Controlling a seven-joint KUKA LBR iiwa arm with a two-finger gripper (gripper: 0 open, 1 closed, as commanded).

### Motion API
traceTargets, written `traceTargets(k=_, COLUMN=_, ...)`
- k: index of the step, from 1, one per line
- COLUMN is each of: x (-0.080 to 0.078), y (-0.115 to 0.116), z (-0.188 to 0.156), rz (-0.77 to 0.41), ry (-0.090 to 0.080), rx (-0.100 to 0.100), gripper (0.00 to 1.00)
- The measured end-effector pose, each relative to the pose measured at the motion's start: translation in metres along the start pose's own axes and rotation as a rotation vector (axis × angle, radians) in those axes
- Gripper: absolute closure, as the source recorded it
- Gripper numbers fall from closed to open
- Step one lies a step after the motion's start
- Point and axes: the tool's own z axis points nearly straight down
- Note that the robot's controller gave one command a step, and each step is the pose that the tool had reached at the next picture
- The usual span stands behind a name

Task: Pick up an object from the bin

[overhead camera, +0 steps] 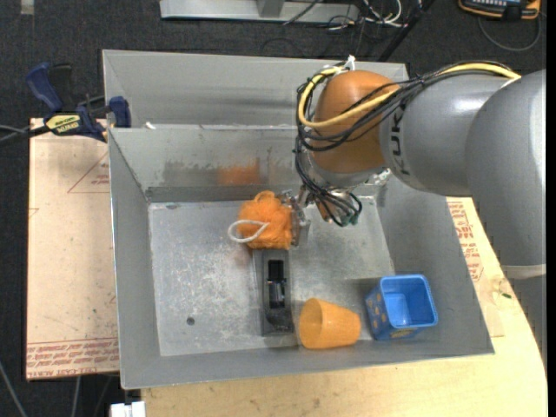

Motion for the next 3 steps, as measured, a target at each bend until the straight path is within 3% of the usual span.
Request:
traceTargets(k=1, x=0.002, y=0.001, z=-0.016, rz=0.000, ry=0.010, rx=-0.003, gripper=1.00)
traceTargets(k=3, x=-0.003, y=0.000, z=-0.049, rz=0.001, ry=-0.006, rx=0.001, gripper=1.00)
